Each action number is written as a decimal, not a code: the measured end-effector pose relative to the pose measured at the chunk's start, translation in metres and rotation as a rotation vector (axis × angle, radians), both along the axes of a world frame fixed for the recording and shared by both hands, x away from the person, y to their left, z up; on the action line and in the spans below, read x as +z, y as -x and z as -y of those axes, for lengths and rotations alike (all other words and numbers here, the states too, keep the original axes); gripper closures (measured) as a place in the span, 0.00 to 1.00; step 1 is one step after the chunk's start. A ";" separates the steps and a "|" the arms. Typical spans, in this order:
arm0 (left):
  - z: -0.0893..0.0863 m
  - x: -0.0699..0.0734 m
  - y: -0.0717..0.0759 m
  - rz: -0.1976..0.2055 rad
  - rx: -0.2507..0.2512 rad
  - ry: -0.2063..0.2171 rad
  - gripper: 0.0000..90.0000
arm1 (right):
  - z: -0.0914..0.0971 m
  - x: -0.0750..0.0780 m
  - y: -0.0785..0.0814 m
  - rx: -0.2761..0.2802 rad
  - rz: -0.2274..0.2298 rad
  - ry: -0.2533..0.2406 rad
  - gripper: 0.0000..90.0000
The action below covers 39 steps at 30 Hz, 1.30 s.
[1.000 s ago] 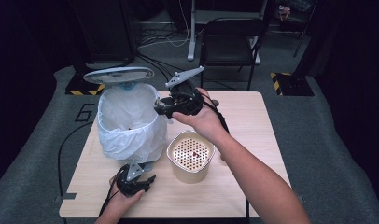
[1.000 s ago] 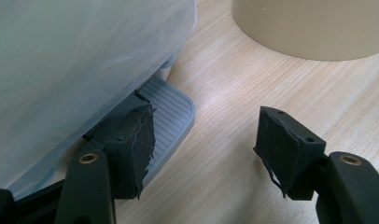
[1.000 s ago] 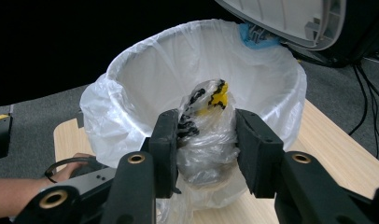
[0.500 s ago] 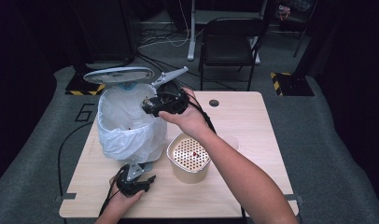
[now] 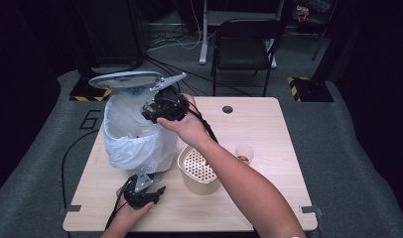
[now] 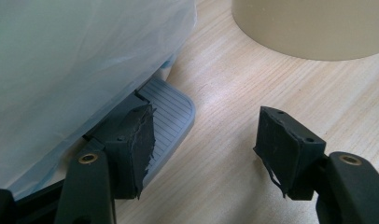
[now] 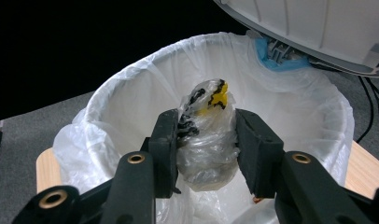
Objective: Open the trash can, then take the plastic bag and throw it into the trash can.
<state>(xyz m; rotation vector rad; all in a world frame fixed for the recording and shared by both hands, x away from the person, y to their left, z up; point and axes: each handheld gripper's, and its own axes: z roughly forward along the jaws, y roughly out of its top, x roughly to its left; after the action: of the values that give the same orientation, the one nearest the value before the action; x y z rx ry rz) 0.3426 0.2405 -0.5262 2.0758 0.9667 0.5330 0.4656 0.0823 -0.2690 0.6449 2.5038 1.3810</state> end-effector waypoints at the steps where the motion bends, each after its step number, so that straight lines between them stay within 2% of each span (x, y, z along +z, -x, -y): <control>1: 0.000 0.000 0.000 0.000 0.000 0.001 0.41 | -0.002 0.000 -0.001 0.001 0.004 0.002 0.68; 10: 0.000 0.000 0.000 0.001 0.001 0.001 0.41 | -0.014 -0.002 -0.002 -0.007 0.010 -0.004 0.68; 21: 0.000 0.000 0.000 0.003 0.001 0.001 0.41 | -0.020 -0.007 -0.008 -0.034 0.013 -0.020 0.67; 26: 0.000 0.000 0.000 0.001 0.000 0.001 0.41 | -0.021 -0.010 -0.011 -0.060 -0.006 -0.027 0.57; 33: 0.000 0.000 0.000 0.001 0.000 0.002 0.41 | -0.019 -0.012 -0.011 -0.061 -0.009 -0.027 0.55; 39: 0.000 0.000 0.000 0.000 0.001 0.002 0.41 | -0.007 -0.007 -0.006 -0.058 0.008 -0.012 0.55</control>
<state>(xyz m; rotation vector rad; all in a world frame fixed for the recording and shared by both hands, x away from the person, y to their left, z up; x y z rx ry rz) 0.3425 0.2406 -0.5263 2.0736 0.9676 0.5321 0.4711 0.0893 -0.2764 0.7077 2.4524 1.3764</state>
